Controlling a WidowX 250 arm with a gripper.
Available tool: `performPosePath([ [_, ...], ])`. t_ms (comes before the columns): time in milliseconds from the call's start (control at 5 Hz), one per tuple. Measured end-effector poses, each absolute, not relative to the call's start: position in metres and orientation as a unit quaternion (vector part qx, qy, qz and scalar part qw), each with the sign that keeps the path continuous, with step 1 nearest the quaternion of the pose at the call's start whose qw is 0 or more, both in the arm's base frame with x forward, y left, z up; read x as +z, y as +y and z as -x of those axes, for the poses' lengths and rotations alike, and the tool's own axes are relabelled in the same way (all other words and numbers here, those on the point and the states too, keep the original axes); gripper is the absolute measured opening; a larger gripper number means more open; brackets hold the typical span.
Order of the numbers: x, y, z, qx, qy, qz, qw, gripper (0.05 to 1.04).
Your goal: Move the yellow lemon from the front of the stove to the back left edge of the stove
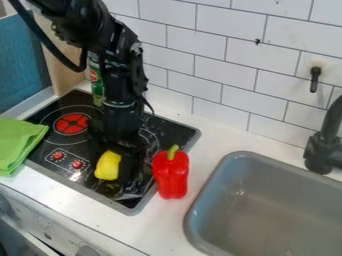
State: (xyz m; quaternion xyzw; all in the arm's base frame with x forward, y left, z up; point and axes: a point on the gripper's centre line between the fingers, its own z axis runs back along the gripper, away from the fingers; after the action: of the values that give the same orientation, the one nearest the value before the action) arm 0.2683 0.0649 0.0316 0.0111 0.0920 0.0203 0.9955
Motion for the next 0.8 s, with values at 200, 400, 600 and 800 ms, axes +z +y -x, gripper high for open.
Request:
performPosePath([
  [200, 0.045, 0.079, -0.263, 0.047, 0.088, 0.004, 0.995, 0.828],
  [400, 0.072, 0.112, -0.279, 0.097, 0.049, 0.017, 0.994, 0.827],
  [600, 0.077, 0.138, -0.287, 0.139, 0.043, 0.015, 0.989, 0.828],
  [800, 0.078, 0.162, -0.297, 0.152, 0.059, -0.015, 0.986, 0.828],
])
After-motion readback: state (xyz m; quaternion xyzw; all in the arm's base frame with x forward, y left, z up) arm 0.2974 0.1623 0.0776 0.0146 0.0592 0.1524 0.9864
